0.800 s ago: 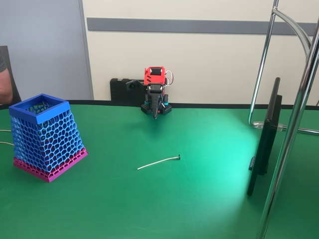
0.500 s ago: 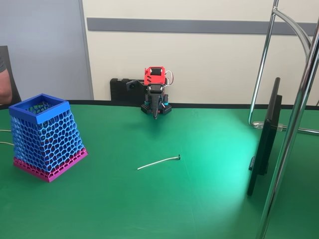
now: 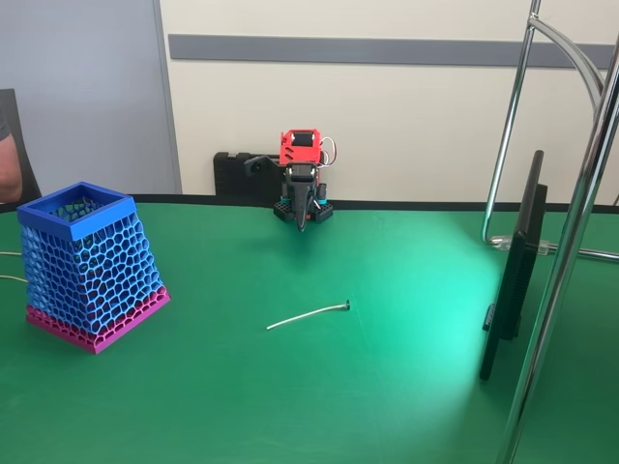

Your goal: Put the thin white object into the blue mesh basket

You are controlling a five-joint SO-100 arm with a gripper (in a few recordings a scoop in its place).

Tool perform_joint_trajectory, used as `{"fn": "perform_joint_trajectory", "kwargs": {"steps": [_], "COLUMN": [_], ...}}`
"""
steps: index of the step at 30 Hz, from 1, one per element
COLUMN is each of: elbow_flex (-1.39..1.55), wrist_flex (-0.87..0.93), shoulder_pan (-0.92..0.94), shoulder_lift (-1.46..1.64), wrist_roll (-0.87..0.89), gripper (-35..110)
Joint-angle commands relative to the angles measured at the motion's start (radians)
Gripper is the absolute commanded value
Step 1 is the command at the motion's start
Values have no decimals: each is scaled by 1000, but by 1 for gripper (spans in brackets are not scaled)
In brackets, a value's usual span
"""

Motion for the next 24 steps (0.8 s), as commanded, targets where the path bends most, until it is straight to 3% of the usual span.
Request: {"fn": "perform_joint_trajectory", "kwargs": {"steps": [1,24], "elbow_flex": [-5,-489], "wrist_flex": [-11,-71], "shoulder_pan": [-2,-41], "shoulder_lift": [-25,-834], "wrist_roll": [-20,-186], "gripper": [1,1]}}
